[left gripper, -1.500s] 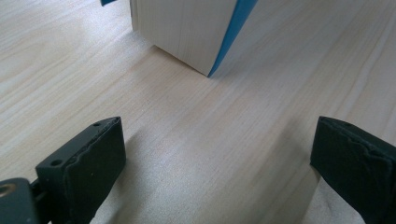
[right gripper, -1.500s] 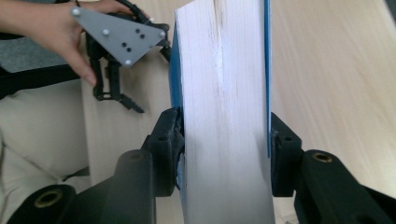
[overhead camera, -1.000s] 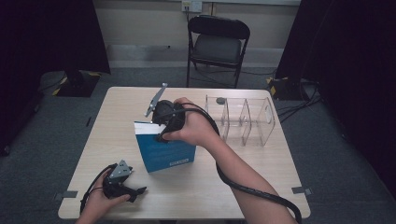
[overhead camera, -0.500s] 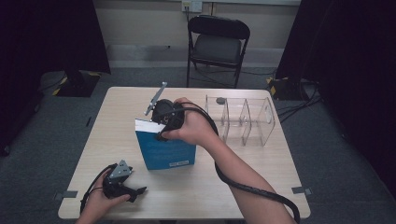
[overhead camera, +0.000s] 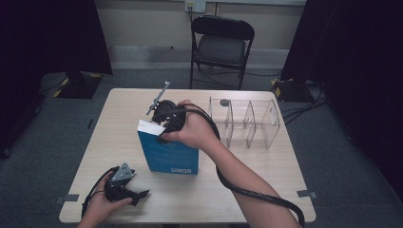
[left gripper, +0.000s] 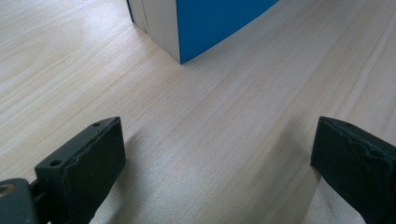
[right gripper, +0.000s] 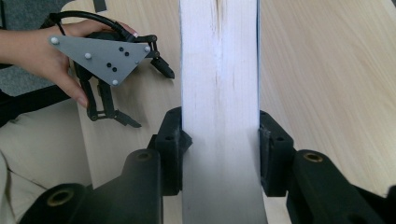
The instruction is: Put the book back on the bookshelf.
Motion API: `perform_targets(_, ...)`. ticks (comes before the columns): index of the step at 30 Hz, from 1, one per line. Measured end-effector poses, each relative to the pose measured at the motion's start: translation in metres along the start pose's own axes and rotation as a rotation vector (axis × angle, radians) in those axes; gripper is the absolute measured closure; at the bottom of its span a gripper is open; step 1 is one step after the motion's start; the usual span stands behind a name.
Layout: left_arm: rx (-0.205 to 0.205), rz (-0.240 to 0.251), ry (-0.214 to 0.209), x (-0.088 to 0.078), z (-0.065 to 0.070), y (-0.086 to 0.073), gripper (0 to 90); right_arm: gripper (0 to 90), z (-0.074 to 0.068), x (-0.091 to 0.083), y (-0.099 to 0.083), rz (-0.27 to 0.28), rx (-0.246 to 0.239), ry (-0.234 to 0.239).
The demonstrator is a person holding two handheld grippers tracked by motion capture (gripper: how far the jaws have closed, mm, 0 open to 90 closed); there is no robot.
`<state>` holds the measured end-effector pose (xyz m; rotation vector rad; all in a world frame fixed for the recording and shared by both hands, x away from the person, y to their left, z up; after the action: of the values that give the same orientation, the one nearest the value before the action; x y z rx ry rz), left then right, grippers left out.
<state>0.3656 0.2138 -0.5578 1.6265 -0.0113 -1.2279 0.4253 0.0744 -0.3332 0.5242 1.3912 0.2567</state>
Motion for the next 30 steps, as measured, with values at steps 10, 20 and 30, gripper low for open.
perform_targets(10, 0.008, -0.004, 0.0, 0.0, 0.0, 0.0, 2.4, 52.0, 0.003, -0.001, -0.005, 0.026, -0.059, -0.026)
perform_targets(20, 0.006, -0.004, 0.0, 0.0, 0.0, 0.0, 2.5, 49.5, 0.013, 0.001, -0.012, 0.012, -0.059, -0.036)
perform_targets(30, 0.006, -0.004, 0.001, 0.0, 0.0, 0.0, 2.4, 58.8, 0.016, -0.002, -0.022, 0.018, 0.046, -0.018)
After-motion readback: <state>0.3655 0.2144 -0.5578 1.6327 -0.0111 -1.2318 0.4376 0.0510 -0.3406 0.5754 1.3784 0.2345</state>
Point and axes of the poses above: each handheld gripper's, and its own axes: x roughly forward along the jaws, y roughly out of its top, z roughly to its right, the point moved 8 cm from there along x, roughly forward along the jaws, and after that the axes turned 6 degrees about -x, right-handed, at the moved point
